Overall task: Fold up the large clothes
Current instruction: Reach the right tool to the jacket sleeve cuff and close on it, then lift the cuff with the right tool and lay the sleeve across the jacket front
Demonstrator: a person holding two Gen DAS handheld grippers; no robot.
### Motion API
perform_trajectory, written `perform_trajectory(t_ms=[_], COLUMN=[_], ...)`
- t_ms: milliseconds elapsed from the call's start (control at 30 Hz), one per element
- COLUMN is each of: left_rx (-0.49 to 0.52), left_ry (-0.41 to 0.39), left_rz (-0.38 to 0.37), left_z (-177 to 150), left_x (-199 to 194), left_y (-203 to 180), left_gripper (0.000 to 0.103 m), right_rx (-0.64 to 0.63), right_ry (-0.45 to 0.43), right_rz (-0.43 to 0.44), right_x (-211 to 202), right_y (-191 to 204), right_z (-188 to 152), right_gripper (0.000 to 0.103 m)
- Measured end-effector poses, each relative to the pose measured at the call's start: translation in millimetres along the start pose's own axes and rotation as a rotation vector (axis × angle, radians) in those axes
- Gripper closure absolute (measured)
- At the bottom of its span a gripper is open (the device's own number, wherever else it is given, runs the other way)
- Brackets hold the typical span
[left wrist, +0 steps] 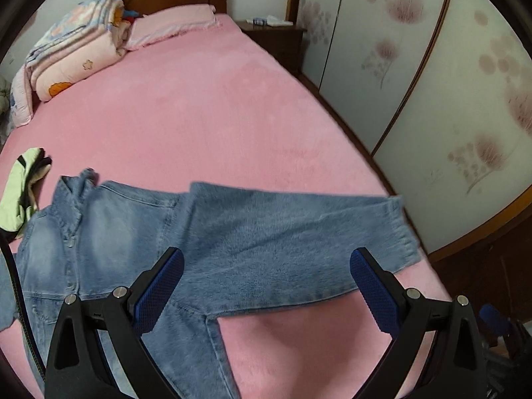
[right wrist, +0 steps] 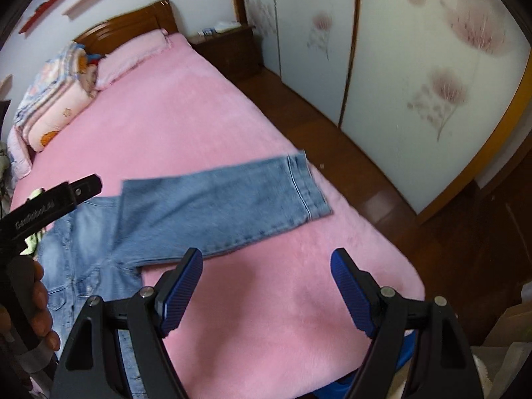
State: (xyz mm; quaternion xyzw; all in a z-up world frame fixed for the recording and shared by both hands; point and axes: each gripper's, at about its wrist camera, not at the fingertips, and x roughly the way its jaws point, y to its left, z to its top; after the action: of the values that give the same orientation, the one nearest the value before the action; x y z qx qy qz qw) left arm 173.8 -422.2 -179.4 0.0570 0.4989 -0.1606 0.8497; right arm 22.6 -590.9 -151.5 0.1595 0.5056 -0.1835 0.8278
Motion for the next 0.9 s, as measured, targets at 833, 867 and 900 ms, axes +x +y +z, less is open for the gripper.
perform_trajectory(t_ms=[833, 867, 900], left_rx=[-0.087, -0.095, -0.101], left_ry=[0.142, 0.140, 0.140], left_rz=[0.007, 0.010, 0.010], left_z=[-11, -10, -9], left_x=[125, 122, 118], left_y=[21, 24, 26], left_gripper=[0.004, 0.004, 0.004], right_rx=[0.302, 0.315, 0.312], right_ry=[0.177, 0.178, 0.161], right_rz=[0.121, 0.158, 0.150], right_x=[211, 210, 205], right_y=[-55, -55, -53], right_z=[37, 38, 39], right_gripper=[0.092, 0.097, 0.097])
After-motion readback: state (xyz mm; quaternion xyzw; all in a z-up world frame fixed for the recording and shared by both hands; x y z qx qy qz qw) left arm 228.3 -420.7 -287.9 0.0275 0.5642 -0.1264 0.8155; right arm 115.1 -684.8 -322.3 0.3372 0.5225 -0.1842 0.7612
